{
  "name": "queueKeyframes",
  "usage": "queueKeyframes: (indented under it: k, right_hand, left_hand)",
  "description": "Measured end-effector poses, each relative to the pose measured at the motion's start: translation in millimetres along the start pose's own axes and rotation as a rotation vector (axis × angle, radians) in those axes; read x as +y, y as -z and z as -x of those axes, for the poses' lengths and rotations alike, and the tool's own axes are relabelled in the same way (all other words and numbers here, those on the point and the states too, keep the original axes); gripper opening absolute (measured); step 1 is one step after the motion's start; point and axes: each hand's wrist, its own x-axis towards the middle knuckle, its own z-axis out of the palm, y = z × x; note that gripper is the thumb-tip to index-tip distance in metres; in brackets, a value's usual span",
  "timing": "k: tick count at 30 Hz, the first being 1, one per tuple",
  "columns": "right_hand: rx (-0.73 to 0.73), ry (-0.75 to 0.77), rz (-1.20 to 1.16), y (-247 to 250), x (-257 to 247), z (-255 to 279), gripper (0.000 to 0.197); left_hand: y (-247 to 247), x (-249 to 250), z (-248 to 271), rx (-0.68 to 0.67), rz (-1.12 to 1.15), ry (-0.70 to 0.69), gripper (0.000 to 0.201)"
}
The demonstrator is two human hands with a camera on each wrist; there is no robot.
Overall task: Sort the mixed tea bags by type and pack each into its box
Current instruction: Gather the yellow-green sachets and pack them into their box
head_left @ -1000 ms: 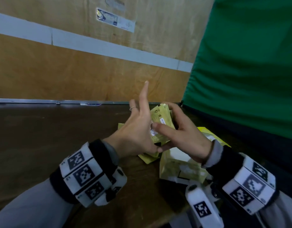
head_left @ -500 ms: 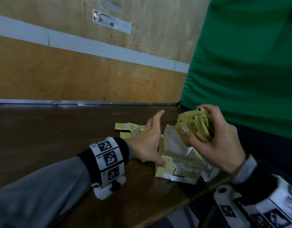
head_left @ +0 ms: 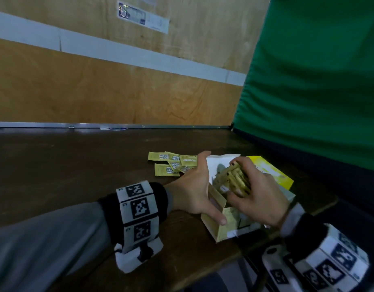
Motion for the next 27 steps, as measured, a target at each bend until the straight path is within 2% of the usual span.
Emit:
queueKeyframes:
  k: [4, 8, 11, 13, 16, 18, 20, 22, 23, 25, 27]
  right_hand:
    - [-0.198, -0.096, 0.002, 17.1, -10.2, -10.2, 0.053]
    - [-0.436, -0.185, 0.167, 14.2, -15.9, -15.6, 0.053]
    - [-0.482, -0.298, 0.134, 4.9, -19.0, -16.5, 0.055]
    - [-0.524, -0.322, 0.047, 11.3, -21.7, -17.1, 0.059]
    - [-0.62, -0.294, -0.004, 32.8, -24.7, -14.4, 0.064]
    - [-0.64, -0.238, 0.037, 39.7, -22.9, -10.0, 0.058]
    - [-0.629, -0.177, 0.029, 39.7, -18.9, -3.2, 0.043]
    - [-0.568, -0.15, -0.053, 38.1, -11.6, 5.2, 0.031]
    - [-0.488, -0.148, -0.096, 37.7, -5.6, 8.8, 0.028]
    - [-0.192, -0.131, -0.079, 37.6, 8.0, 14.1, 0.02]
    - [0.048, -0.152, 0.025, 37.5, 19.7, 16.6, 0.011]
  left_hand:
    - [0.1, 1.6, 3.9, 0.026, -0.008, -0.007, 0.137]
    - [-3.2, 8.3, 5.9, 0.031, -0.09, -0.049, 0.133]
    - [-7.3, 7.2, 6.1, 0.041, -0.121, -0.065, 0.135]
    - [-6.6, 4.2, 6.9, 0.048, -0.116, -0.07, 0.133]
    - [-2.0, 4.7, 15.3, 0.038, -0.198, -0.057, 0.125]
    - [0.1, 6.7, 25.8, 0.064, -0.338, -0.053, 0.118]
    - [1.5, 9.6, 38.3, 0.171, -0.529, -0.149, 0.111]
    - [3.8, 9.5, 47.4, 0.29, -0.697, -0.356, 0.096]
    - [4.9, 9.6, 49.9, 0.299, -0.743, -0.45, 0.087]
    - [4.5, 5.0, 49.3, 0.212, -0.826, -0.584, 0.08]
    - [2.7, -1.3, 45.2, 0.099, -0.878, -0.623, 0.089]
